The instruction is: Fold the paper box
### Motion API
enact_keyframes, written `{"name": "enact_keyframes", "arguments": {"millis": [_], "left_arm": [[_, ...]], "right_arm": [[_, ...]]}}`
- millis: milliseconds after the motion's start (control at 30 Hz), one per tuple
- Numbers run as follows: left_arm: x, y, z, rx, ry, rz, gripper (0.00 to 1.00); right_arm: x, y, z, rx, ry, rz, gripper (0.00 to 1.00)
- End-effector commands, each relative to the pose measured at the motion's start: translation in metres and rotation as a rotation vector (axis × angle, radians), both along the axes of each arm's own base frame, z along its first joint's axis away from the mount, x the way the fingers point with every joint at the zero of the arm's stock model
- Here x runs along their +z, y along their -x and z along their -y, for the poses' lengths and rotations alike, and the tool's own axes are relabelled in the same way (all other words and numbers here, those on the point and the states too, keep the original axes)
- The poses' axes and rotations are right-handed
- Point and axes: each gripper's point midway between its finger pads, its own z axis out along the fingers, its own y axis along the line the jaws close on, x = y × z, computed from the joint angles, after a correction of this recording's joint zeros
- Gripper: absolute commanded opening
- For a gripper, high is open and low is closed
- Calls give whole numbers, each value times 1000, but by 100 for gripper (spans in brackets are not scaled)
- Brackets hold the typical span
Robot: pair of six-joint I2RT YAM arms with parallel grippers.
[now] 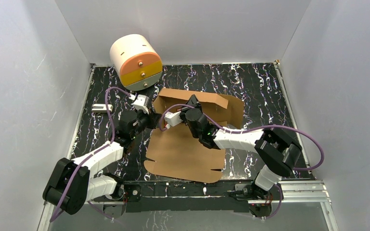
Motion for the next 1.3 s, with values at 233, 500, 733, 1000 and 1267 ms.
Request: {"name": "enact_keyframes", "arguments": {"millis": [233,500,733,1000,1267], "left_arm": [[-16,11,9,-33,-87,31,20],[-35,19,9,-39,-141,32,21],[-51,23,2,-1,-152,27,23],[-29,23,-5,30,-120,121,42],[23,30,-11,31,-80,277,61]], "right_arm": [[-17,13,-10,65,-33,-25,0],[-27,23,-12,72,-16,-21,0],[-25,30,-11,80,1,-10,0],[-29,33,-6,77,14,-33,0],[-31,33,-8,81,15,-38,0]]}}
